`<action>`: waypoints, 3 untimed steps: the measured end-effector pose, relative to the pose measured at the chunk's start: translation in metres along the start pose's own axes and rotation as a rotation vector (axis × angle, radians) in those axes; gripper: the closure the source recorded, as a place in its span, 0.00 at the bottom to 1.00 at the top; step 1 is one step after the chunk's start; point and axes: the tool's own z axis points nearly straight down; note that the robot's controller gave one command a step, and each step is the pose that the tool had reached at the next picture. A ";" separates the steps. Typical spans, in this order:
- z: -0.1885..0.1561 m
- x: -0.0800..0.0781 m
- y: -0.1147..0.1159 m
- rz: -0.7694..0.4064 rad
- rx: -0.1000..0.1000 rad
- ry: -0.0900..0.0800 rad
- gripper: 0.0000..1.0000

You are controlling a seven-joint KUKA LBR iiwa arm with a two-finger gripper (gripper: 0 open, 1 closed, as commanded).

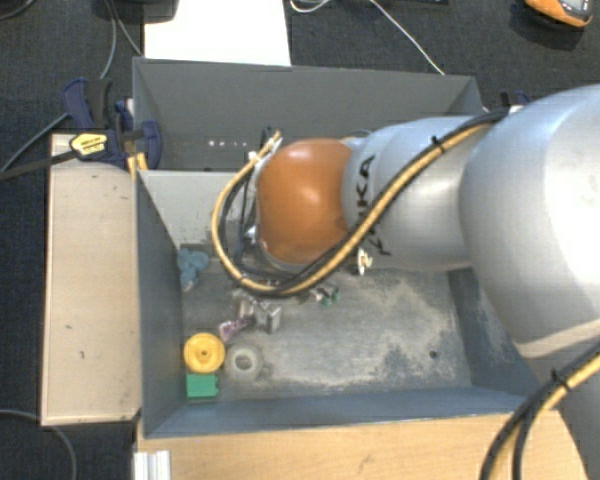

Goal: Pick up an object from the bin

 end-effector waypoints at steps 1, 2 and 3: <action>0.000 0.000 0.000 0.000 0.000 0.000 1.00; -0.002 0.001 0.000 0.002 -0.001 0.002 1.00; -0.010 0.001 0.000 0.003 0.000 0.000 1.00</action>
Offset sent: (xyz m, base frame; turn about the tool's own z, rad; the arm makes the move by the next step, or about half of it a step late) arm 0.0000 0.0000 0.0268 0.0000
